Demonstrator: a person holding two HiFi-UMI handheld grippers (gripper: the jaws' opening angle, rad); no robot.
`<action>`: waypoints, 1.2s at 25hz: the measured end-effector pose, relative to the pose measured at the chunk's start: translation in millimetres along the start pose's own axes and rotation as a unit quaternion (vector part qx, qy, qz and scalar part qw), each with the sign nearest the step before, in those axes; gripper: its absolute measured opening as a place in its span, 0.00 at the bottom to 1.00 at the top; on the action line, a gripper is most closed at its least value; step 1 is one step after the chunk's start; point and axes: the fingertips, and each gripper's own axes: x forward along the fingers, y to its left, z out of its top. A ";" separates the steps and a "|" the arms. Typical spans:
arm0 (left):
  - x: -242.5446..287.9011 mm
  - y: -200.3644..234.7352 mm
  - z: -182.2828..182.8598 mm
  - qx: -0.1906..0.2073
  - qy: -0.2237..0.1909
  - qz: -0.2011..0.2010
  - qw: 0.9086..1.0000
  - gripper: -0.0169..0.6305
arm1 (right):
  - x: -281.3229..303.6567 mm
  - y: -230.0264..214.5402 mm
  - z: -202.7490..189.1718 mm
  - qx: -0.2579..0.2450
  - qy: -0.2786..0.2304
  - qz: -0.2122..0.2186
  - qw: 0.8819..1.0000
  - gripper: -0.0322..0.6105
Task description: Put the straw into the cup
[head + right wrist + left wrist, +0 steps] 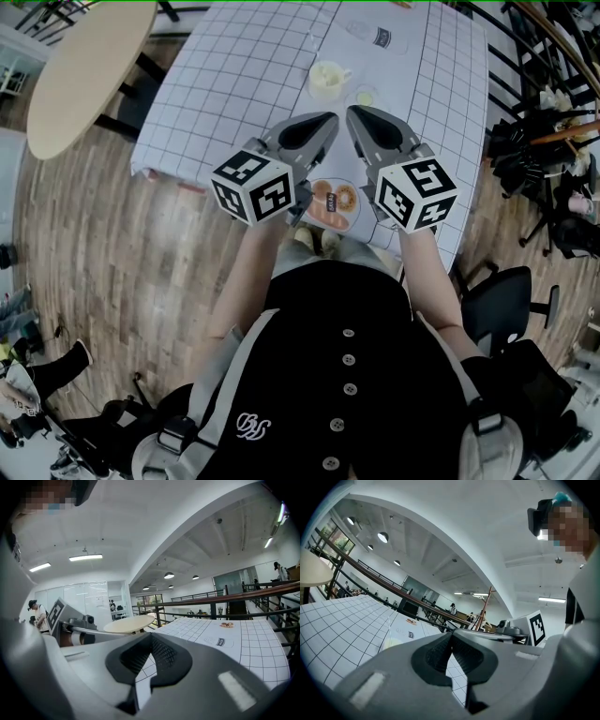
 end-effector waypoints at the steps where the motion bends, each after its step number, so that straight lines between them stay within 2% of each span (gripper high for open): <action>1: 0.0 0.0 -0.2 0.000 0.001 0.001 1.000 0.01 | -0.4 -0.7 -0.2 0.001 0.000 0.000 1.000 0.04; 30: 1.5 0.5 -6.5 -0.002 0.007 0.010 1.000 0.01 | 1.3 1.3 -4.8 0.001 0.011 0.021 1.000 0.04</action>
